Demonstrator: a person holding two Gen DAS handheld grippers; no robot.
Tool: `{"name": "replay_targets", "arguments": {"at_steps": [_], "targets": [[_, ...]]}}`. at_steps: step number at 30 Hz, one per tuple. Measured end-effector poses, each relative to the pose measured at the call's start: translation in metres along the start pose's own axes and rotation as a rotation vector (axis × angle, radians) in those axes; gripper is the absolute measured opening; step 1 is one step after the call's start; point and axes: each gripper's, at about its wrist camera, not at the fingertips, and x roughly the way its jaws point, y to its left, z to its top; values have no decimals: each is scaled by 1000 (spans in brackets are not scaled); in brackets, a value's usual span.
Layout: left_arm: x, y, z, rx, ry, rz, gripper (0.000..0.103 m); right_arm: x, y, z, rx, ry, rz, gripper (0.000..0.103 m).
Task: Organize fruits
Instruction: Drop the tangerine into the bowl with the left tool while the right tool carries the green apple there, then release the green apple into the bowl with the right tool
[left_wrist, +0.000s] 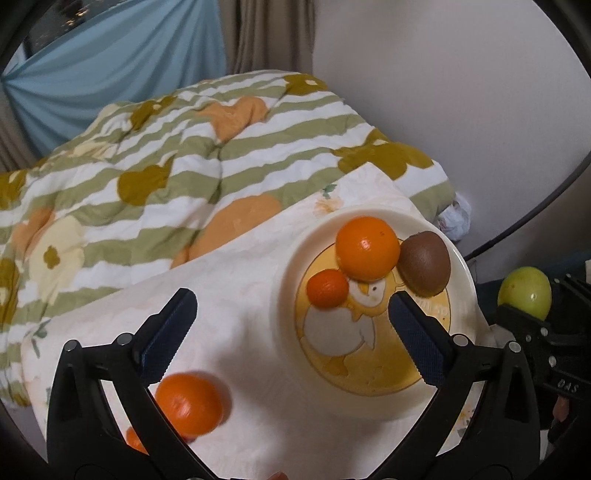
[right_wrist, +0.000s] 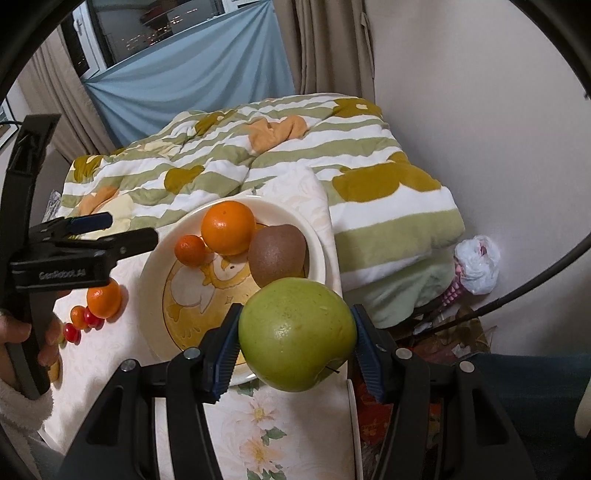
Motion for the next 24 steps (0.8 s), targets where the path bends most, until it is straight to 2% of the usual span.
{"name": "replay_targets", "arguments": {"at_steps": [14,24], "targets": [[-52,25,-43,-88,-13,111,103,30,25,8,-130,35,60,53],[-61,32,-74,-149,14,166,103,54,31,0,-164,68,97,53]]}}
